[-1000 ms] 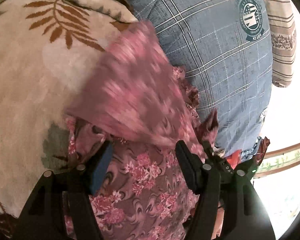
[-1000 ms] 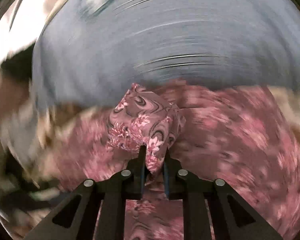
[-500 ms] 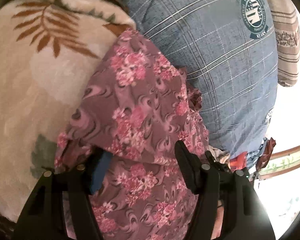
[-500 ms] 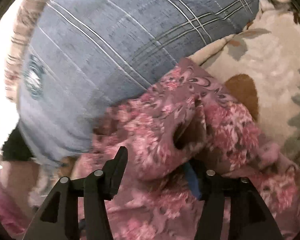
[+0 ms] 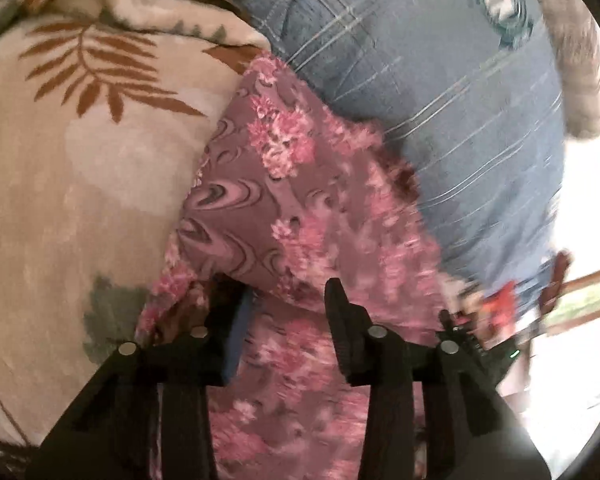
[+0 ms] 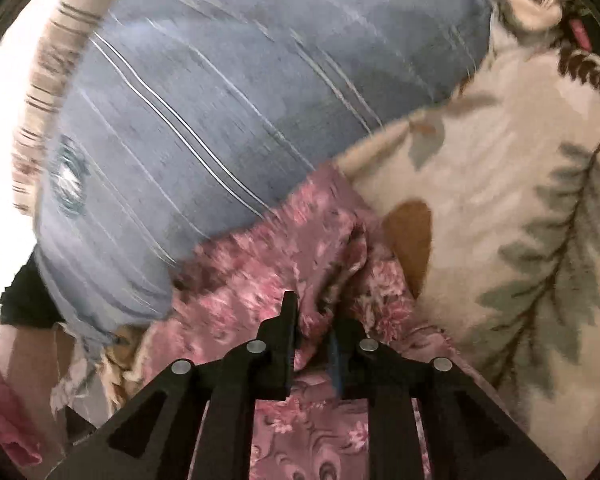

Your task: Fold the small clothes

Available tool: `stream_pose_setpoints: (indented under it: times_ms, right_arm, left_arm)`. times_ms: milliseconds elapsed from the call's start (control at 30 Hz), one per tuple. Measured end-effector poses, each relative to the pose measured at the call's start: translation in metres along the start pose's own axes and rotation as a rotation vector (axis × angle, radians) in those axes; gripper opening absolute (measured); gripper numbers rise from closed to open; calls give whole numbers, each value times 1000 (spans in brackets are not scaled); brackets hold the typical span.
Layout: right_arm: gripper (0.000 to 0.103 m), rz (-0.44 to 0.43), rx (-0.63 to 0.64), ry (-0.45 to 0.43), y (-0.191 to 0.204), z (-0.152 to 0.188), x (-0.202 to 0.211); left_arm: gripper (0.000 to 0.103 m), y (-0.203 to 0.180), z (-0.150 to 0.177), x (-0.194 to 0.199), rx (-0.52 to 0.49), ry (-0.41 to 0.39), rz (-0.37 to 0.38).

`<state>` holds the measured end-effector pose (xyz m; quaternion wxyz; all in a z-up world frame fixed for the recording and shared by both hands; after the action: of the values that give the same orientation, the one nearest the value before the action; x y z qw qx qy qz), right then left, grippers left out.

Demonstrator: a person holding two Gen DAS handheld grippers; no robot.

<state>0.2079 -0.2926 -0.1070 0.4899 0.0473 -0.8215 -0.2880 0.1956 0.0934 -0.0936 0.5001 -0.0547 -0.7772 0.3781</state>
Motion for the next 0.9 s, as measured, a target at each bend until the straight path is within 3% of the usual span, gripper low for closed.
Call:
stream_pose_setpoints:
  times_ms: [33,100,200,333,467,533,633,733,833,900]
  right_arm:
    - [8,70,35,72,-3,5,-13]
    - [6,70,68,66,4,-4,-14]
    - [16,61,49,72,3,-2,14]
    - [21,55,147,107,4,18,65]
    - [40,104,268,124,-6,46,126]
    - [44,136,301,123,-19,63,157]
    - [44,172,293,144,-45,84,186]
    - [46,184,245,182,-72,102,204]
    - [47,153,181,242,-92,118,208]
    - [47,120,161,284,-100,129,206]
  left_arm:
    - [33,-1,0,-2,-6,1,-8]
    - [34,-4,2,5,-5,23,-11]
    - [34,-12,14,27,-74,53,2]
    - [52,-15,46,68,-268,59,-40]
    - [58,3,84,108,-394,84,-82]
    - [63,20,106,124,-430,94,-125]
    - [64,43,137,129,-436,143,-151]
    - [64,55,167,121,-405,221,-94]
    - [63,60,190,109,-395,272,-70]
    - [68,59,199,109,-405,255,-67]
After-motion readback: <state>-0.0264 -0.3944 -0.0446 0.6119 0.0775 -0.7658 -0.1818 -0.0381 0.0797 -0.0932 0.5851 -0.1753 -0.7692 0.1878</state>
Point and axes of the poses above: each gripper's, at about its wrist camera, not at the fingertips, and x roughly against the way its jaws point, y to its left, z to its underside, the point moved 2 cm from there along -x, roughly the way its jaws point
